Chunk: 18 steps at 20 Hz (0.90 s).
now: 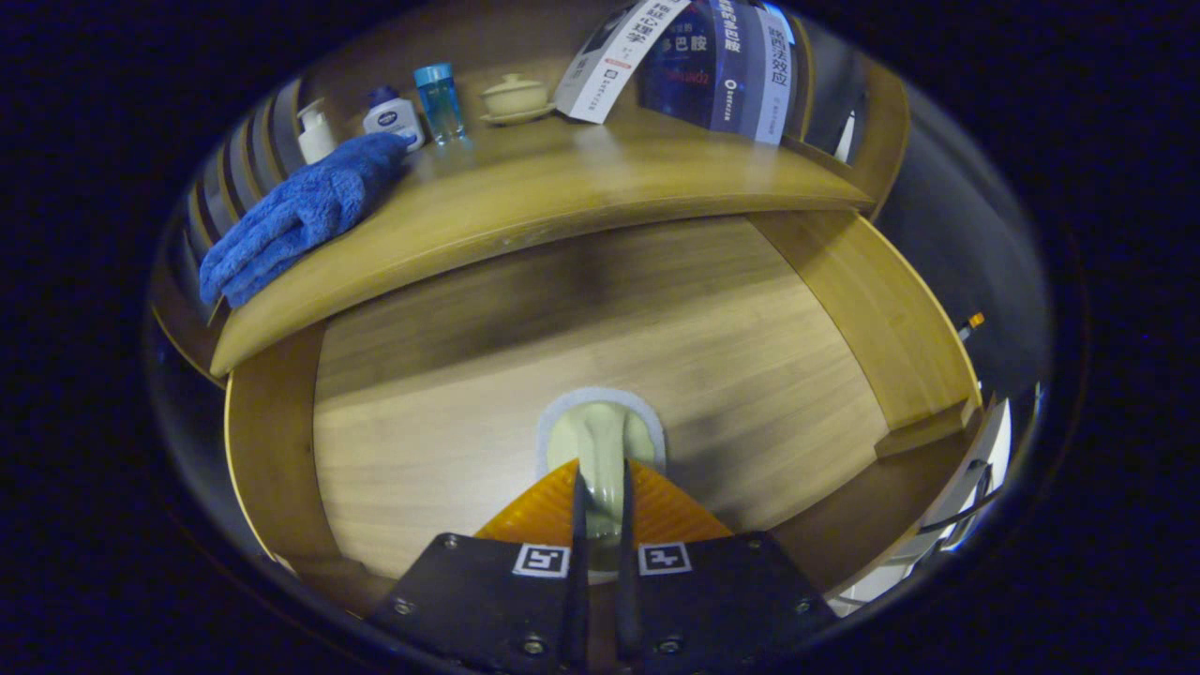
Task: Pull open the drawer, take out the items inside it, and place them on the countertop above the cabinet.
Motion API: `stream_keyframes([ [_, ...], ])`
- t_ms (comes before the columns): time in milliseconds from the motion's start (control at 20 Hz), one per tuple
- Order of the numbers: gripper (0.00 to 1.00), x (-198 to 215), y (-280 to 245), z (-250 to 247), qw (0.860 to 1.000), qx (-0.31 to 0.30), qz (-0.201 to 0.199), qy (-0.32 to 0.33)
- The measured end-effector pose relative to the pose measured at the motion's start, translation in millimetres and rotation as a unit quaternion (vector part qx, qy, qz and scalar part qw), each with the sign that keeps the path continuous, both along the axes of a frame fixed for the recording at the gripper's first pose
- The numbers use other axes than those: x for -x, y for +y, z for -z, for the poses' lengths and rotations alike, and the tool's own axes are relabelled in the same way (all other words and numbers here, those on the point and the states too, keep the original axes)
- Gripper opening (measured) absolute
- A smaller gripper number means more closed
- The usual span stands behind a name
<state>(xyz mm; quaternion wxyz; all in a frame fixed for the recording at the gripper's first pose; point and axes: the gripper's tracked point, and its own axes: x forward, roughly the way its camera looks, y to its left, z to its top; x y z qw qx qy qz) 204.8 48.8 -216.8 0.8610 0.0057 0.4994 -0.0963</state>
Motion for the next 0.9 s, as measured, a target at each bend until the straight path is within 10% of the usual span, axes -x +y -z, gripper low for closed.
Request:
stream_keyframes([
  [900, 0.07, -75.9, 28.6, -161.6, 0.96, -0.043, -0.015, -0.278],
])
